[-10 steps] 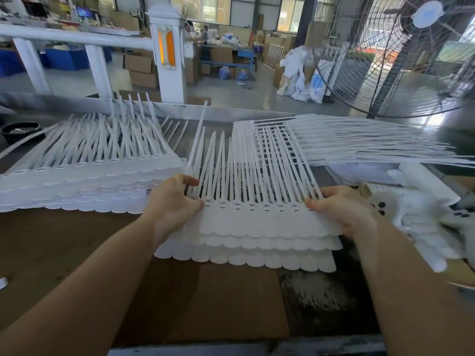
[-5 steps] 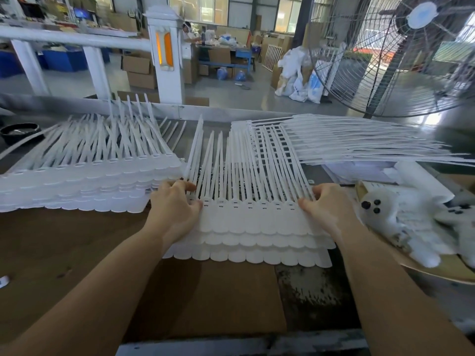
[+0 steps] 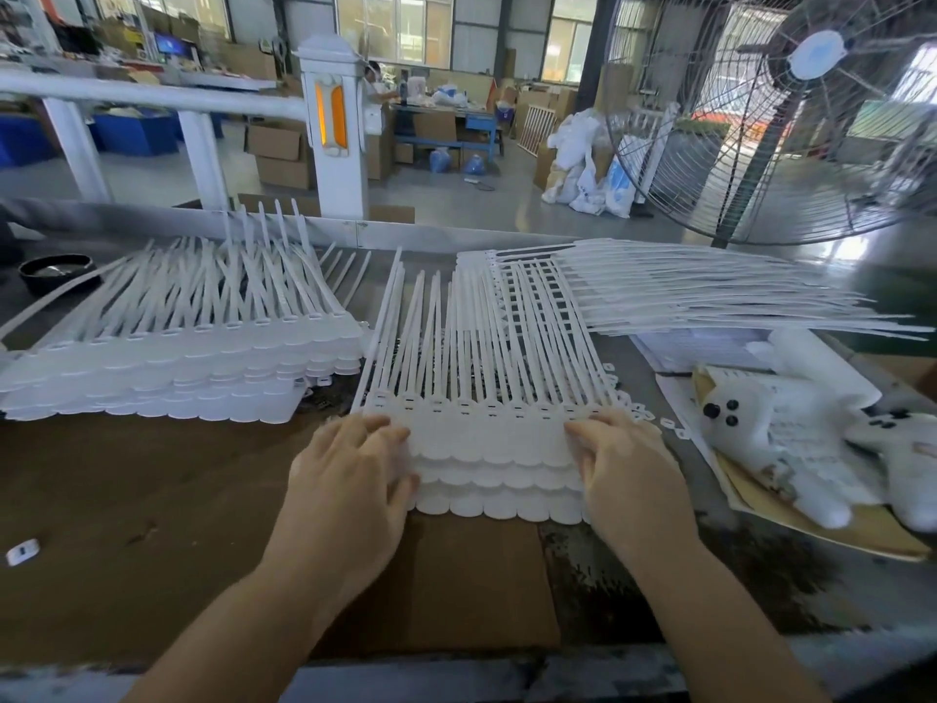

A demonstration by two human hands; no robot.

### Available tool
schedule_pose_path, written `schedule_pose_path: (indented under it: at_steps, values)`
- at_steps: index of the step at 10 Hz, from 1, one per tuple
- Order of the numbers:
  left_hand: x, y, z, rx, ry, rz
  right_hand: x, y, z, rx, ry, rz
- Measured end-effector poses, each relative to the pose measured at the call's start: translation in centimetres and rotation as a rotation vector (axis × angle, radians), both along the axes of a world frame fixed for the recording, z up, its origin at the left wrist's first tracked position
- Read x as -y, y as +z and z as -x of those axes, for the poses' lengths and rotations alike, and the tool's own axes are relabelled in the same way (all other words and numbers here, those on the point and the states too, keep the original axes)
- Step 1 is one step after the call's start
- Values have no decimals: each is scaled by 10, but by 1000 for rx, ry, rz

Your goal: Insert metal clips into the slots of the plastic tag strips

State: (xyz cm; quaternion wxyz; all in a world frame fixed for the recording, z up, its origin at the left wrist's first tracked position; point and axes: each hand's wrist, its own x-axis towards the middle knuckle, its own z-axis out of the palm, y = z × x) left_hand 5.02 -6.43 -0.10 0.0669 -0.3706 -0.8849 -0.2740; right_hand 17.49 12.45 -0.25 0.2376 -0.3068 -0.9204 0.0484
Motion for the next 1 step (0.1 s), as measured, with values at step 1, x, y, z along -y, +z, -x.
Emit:
schedule_pose_path:
  at_steps: [1]
  values:
    - [22, -5, -30, -106, -198, -96, 28, -4, -22, -27, 79, 12]
